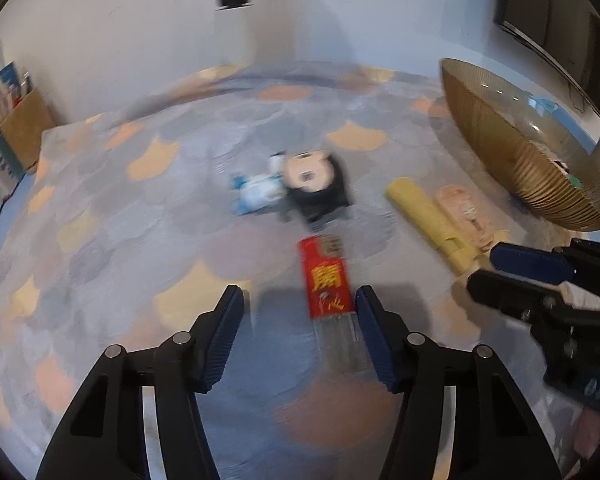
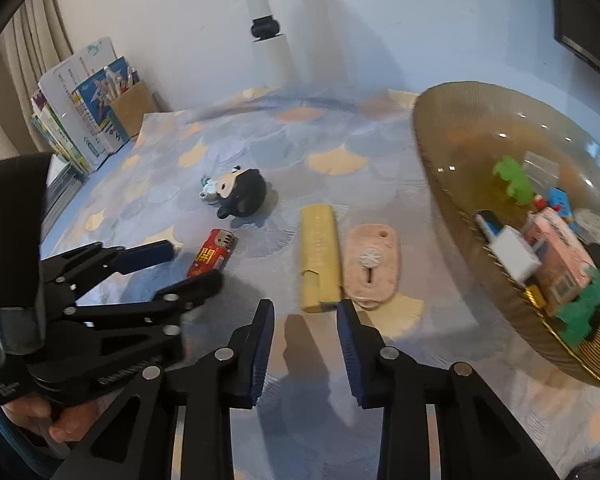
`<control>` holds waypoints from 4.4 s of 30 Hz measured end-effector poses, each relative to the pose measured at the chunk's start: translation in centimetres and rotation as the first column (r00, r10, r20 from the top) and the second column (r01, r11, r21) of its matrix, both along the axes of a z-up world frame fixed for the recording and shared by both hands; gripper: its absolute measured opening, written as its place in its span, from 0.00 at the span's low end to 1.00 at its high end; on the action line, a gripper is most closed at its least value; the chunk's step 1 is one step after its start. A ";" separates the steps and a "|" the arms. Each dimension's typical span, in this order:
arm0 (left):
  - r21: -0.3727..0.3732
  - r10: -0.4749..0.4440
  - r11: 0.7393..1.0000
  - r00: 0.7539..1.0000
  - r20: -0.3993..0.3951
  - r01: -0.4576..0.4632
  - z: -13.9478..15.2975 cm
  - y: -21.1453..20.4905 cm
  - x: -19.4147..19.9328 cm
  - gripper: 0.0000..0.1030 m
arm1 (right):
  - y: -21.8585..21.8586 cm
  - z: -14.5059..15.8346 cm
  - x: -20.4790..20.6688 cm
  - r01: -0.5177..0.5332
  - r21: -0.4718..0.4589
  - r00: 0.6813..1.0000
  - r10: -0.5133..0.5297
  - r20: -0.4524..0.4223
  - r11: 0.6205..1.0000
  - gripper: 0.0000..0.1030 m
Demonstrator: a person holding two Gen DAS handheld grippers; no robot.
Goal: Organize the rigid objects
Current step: 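Grasp the red lighter with the left tool while the right grasps the yellow stick, then carry the red lighter and yellow stick over the bowl and open both tools, then grasp the white-clad doll with the left tool while the right grasps the pink eraser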
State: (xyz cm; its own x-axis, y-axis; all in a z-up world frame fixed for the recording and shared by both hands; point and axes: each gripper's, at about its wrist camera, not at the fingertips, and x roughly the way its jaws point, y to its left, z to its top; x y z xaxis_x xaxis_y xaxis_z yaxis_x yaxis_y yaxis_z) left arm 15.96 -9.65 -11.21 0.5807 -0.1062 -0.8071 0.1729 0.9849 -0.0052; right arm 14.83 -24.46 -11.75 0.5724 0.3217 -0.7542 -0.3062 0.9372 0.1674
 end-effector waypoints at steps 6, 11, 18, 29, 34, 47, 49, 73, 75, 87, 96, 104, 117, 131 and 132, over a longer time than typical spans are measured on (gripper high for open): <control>-0.058 -0.005 0.998 1.000 -0.009 0.005 0.1 2.5 -0.1 0.54 | 0.4 -0.8 1.4 0.048 -0.016 0.999 -0.048 -0.021 0.999 0.31; -0.073 -0.034 0.997 0.999 -0.005 0.034 0.1 1.9 0.5 0.54 | 0.6 -0.9 2.6 0.047 0.004 0.998 -0.047 -0.047 0.999 0.31; -0.066 -0.052 0.996 0.999 0.009 0.052 0.1 1.1 1.2 0.54 | 1.9 -0.8 4.1 0.041 -0.042 0.999 -0.042 -0.022 0.998 0.34; -0.045 -0.050 0.998 0.999 0.020 0.050 0.0 0.9 1.1 0.54 | 3.8 -1.1 4.7 0.034 -0.166 0.998 -0.025 0.059 0.986 0.33; -0.030 -0.060 0.998 0.998 0.031 0.061 0.1 0.7 0.9 0.23 | 4.3 -1.0 3.7 -0.011 -0.172 0.999 0.019 0.045 0.985 0.24; -0.099 -0.077 0.992 0.997 0.003 0.077 0.2 2.3 -4.8 0.20 | -0.2 -1.7 -9.5 -0.100 -0.174 0.994 0.106 0.023 0.980 0.24; -0.099 -0.091 0.991 0.996 0.000 0.091 0.2 2.1 -5.8 0.20 | -1.2 -1.9 -11.2 -0.089 -0.200 0.995 0.097 0.029 0.976 0.24; -0.088 -0.116 0.988 0.988 0.098 0.125 3.4 0.1 -6.7 0.19 | 1.8 1.3 -12.7 -0.127 -0.179 0.991 0.134 0.028 0.976 0.22; -0.097 -0.122 0.986 0.982 0.143 0.136 5.6 0.0 -6.2 0.19 | -0.1 3.5 -12.5 -0.067 -0.173 0.994 0.082 0.078 0.983 0.22; -0.316 -0.076 0.932 0.949 0.305 0.177 14.4 -6.2 -0.6 0.19 | -14.0 15.4 -8.5 0.311 -0.062 0.905 -0.276 0.323 0.948 0.22; -0.353 -0.138 0.913 0.970 0.201 0.203 10.1 -12.6 2.2 0.19 | -16.8 12.6 -3.4 0.316 -0.051 0.927 -0.297 0.231 0.947 0.22; -0.346 -0.175 0.910 0.968 0.180 0.229 9.3 -14.4 2.8 0.22 | -18.4 10.6 -1.9 0.326 -0.011 0.928 -0.318 0.193 0.945 0.22; -0.361 -0.095 0.914 0.961 0.260 0.187 13.4 -6.7 -0.2 0.53 | -18.4 13.4 -5.7 0.333 0.105 0.912 -0.349 0.216 0.937 0.36; -0.314 0.096 0.949 0.960 0.263 -0.009 11.6 4.6 -3.7 0.53 | -5.1 12.5 -8.6 0.105 0.031 0.962 -0.110 0.251 0.994 0.48; -0.296 0.103 0.955 0.963 0.249 -0.025 10.5 5.1 -3.7 0.53 | -4.2 11.5 -8.4 0.092 0.029 0.969 -0.096 0.229 0.995 0.48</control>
State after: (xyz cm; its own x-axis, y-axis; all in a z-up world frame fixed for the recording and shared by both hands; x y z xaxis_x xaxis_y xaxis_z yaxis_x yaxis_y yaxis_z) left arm 12.26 -4.56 -0.69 0.7785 -0.2669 -0.5680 0.1431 0.9567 -0.2534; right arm 6.46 -28.67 -0.27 0.7583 0.2701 -0.5933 -0.2488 0.9611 0.1197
